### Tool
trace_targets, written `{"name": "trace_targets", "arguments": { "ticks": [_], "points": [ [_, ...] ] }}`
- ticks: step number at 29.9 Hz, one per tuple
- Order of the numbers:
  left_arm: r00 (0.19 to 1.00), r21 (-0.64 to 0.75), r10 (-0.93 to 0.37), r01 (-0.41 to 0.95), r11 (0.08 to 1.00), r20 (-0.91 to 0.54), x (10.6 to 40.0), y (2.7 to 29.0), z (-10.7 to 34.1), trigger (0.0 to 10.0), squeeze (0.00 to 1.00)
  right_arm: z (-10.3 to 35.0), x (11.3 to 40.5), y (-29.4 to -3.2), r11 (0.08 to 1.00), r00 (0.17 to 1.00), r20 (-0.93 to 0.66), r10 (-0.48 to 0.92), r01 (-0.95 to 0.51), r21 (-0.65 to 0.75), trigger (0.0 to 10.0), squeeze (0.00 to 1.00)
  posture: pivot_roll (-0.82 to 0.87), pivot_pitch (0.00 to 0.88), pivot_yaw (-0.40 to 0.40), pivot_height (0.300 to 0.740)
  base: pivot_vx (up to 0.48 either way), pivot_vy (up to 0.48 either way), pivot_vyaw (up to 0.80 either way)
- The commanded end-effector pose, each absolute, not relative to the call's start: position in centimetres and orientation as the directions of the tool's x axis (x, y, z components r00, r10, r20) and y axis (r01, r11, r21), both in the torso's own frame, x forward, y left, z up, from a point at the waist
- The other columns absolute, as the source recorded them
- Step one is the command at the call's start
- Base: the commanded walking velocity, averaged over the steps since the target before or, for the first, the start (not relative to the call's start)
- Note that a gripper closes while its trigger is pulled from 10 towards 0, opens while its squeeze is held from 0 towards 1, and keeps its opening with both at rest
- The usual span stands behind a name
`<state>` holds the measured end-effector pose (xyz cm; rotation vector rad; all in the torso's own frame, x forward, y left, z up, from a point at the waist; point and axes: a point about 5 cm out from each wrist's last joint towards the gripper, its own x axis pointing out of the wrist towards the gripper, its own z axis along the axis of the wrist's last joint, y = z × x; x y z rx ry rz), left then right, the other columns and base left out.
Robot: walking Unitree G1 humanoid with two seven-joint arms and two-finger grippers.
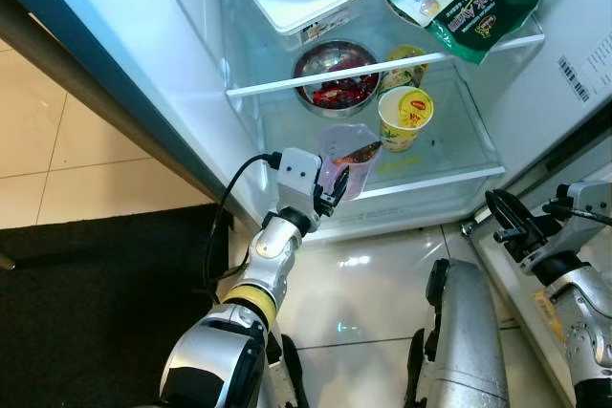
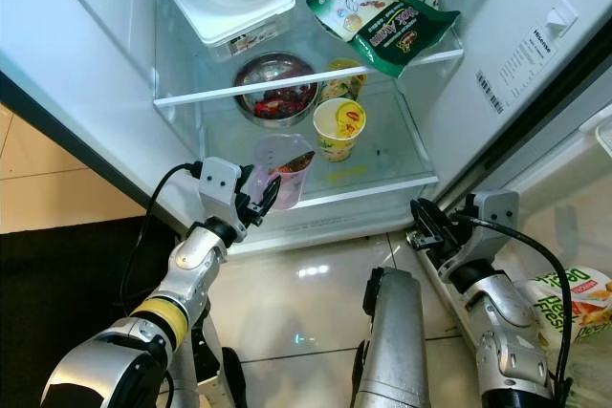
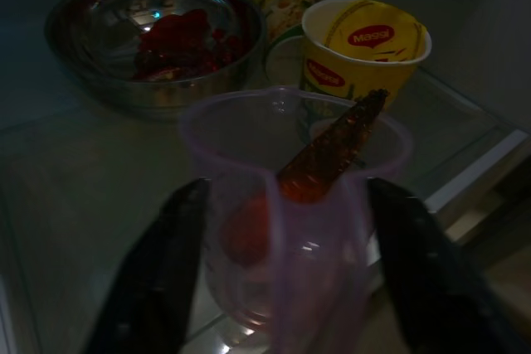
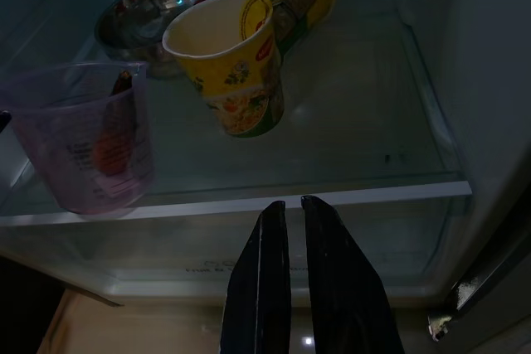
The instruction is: Restocking fridge
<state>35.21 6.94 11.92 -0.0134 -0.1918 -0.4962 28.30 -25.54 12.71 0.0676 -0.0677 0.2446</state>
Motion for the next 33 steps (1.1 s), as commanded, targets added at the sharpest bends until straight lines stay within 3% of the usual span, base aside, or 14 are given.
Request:
{"name": "trace_targets", "arguments": {
  "ticks": [1, 7, 8, 17, 33],
  "points": [
    [0.887, -0.008, -0.44, 0.446, 0.895, 0.141, 34.9, 7.4, 10.7, 10.0, 1.0, 10.9, 27.4, -25.9, 0.972, 0.975, -0.01, 0.221, -0.22, 0.083, 10.0, 0.0, 0.0, 0.461, 0.107, 0.36, 0.0, 0.0, 0.0],
    [0.879, 0.001, -0.454, 0.458, 0.889, 0.149, 34.7, 7.3, 10.6, 10.0, 1.0, 11.0, 27.5, -26.0, 0.973, 0.976, -0.008, 0.219, -0.218, 0.08, 10.0, 0.0, 0.01, 0.452, 0.103, 0.36, 0.0, 0.0, 0.0],
    [0.872, 0.012, -0.465, 0.469, 0.883, 0.153, 34.5, 7.3, 10.5, 10.0, 0.0, 11.1, 27.7, -26.0, 0.973, 0.976, -0.004, 0.219, -0.218, 0.078, 10.0, 0.0, 0.01, 0.448, 0.101, 0.36, 0.0, 0.0, 0.0],
    [0.872, -0.007, -0.473, 0.478, 0.879, 0.123, 32.4, 8.6, 7.7, 10.0, 0.0, 11.7, 28.5, -26.1, 0.973, 0.975, 0.01, 0.221, -0.221, 0.067, 10.0, 0.0, 0.02, 0.424, 0.095, 0.36, 0.0, 0.0, 0.0],
    [0.886, -0.027, -0.451, 0.457, 0.889, 0.109, 31.1, 9.8, 6.3, 10.0, 0.0, 12.0, 28.8, -26.5, 0.976, 0.978, 0.018, 0.208, -0.208, 0.057, 10.0, 0.0, 0.03, 0.41, 0.094, 0.36, 0.0, 0.0, 0.0]
  ]
}}
